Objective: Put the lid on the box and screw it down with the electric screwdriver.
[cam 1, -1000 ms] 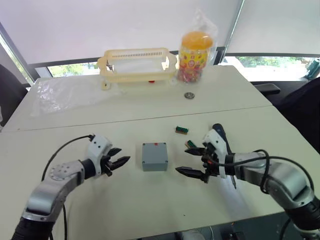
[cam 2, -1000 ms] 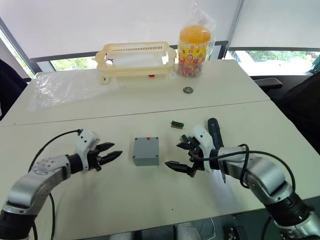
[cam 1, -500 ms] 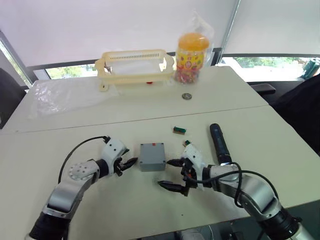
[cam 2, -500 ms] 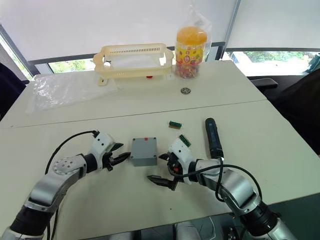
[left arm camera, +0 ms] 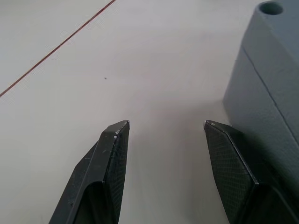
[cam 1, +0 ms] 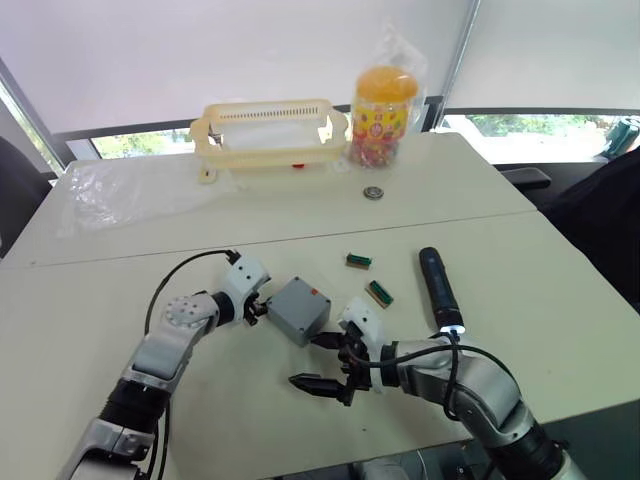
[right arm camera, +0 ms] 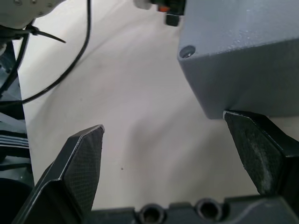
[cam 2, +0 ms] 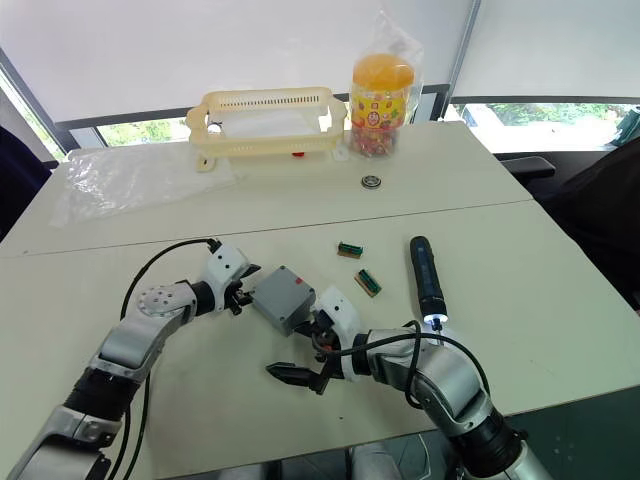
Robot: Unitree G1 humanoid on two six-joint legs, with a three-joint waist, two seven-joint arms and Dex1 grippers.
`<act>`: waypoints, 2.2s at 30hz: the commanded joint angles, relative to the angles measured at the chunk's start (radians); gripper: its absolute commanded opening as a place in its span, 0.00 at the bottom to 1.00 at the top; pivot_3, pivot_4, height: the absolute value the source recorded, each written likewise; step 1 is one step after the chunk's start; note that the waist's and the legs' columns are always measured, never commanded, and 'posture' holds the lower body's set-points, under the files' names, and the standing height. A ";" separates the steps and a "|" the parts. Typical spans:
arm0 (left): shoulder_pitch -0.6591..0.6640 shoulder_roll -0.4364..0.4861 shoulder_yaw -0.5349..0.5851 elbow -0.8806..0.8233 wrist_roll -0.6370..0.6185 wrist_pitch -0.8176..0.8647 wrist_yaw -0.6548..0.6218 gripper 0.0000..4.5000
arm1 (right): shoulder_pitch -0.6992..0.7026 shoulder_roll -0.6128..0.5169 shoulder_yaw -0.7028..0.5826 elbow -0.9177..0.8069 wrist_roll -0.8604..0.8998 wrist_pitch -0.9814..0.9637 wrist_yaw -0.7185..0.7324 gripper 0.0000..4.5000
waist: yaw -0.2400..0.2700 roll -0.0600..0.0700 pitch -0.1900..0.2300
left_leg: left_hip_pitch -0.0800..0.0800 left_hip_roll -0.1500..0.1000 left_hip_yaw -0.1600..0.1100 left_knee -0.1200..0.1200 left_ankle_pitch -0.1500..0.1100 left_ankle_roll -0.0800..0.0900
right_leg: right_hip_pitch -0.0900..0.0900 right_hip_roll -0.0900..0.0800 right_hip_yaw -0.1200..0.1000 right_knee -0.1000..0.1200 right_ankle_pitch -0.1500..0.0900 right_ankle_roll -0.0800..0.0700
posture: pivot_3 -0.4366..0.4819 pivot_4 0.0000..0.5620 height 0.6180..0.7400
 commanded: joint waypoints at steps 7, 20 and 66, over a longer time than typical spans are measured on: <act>0.068 0.077 0.104 -0.053 -0.030 -0.012 -0.058 0.57 | 0.027 -0.142 -0.139 -0.108 0.006 -0.046 0.058 0.99 | -0.005 0.000 0.000 | 0.001 0.000 0.000 0.000 0.000 0.000 | 0.000 0.000 0.000 0.000 0.000 0.000 | 0.48 0.27 1.00; 0.299 0.113 0.197 -0.318 -0.139 0.153 -0.040 0.57 | -0.119 -0.105 -0.059 0.236 -0.183 -0.338 0.196 0.99 | 0.000 -0.001 0.000 | 0.001 0.000 0.001 0.000 0.000 0.000 | 0.000 -0.001 0.000 0.001 0.000 0.000 | 0.48 0.27 1.00; 0.156 0.084 0.038 -0.173 -0.034 0.003 -0.174 0.57 | -0.020 0.005 -0.029 0.109 -0.210 -0.216 0.231 0.99 | 0.001 -0.001 -0.001 | 0.002 0.000 0.000 0.000 0.000 0.000 | 0.001 0.000 0.000 0.001 0.000 0.000 | 0.48 0.27 1.00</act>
